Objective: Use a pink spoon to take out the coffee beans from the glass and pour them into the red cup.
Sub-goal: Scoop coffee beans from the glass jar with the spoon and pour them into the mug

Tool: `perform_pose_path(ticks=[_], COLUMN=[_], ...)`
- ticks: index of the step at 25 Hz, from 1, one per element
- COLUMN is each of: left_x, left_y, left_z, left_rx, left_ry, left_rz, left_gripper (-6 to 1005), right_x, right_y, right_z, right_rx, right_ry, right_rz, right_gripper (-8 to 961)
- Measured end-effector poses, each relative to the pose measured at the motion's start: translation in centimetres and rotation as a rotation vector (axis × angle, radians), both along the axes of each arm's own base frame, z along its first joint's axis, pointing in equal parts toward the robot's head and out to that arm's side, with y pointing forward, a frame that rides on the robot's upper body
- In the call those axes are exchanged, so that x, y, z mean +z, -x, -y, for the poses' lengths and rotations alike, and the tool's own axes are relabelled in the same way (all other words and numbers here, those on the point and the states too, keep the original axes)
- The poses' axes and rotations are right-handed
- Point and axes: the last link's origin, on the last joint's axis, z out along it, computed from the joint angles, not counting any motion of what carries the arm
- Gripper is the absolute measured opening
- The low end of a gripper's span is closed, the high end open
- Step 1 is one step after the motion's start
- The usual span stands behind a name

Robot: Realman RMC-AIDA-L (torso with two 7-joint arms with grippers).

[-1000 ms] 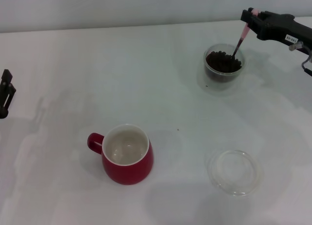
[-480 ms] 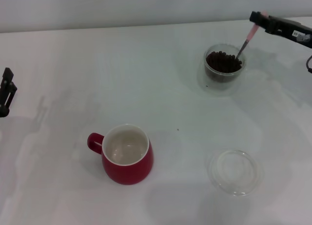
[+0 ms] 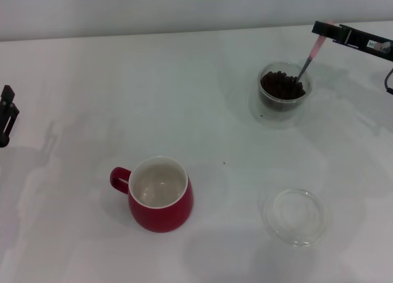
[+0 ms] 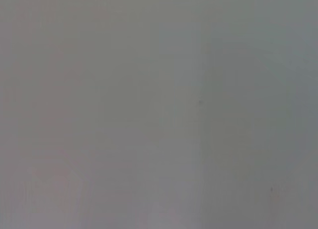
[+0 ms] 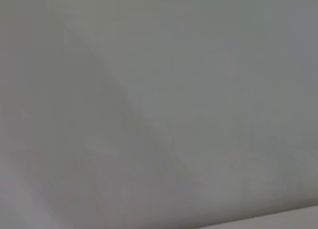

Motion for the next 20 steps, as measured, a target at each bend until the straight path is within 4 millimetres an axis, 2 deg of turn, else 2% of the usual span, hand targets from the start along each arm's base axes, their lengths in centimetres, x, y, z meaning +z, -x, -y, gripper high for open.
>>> perform_pose_path(ticks=[20], left_x=[0.36], left_y=[-0.5], left_z=[0.07], left_rx=[-0.044], left_ry=[-0.041], left_rz=[-0.074], left_gripper=[713], right_x=[0.57], right_y=[-0.86], right_z=[-0.22], right_rx=[-0.166], right_ry=[-0.004], right_rz=[-0.167], right_gripper=[194])
